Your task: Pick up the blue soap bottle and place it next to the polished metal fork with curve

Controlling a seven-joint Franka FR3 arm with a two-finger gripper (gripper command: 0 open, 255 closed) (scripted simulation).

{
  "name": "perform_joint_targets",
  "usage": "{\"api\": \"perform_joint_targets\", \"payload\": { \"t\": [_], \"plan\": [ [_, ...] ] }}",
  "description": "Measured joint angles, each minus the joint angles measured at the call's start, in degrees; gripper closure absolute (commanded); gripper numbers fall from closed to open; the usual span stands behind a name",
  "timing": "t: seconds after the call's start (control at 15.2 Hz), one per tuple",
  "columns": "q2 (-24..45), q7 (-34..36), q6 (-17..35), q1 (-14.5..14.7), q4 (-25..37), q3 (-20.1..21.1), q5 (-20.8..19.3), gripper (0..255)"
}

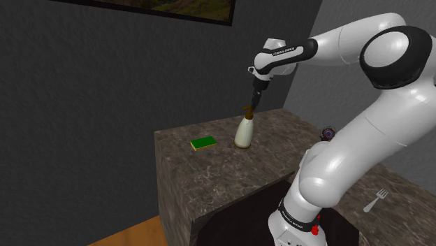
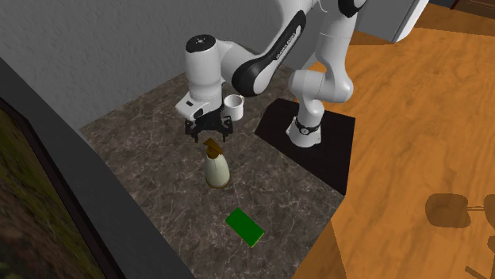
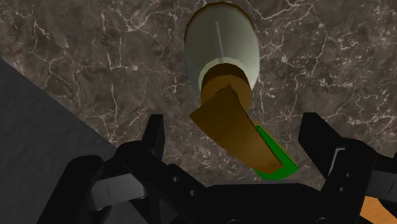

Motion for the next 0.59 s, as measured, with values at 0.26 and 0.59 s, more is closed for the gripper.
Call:
{"api": "perform_joint_targets", "payload": {
  "t": [0.26, 0.59],
  "plan": [
    [2.32, -1.51, 3.37, 0.36, -1.3, -1.39, 0.99, 0],
    [3.49, -2.0, 5.4, 0.57, -2.27, -1.94, 1.56, 0]
  ]
}}
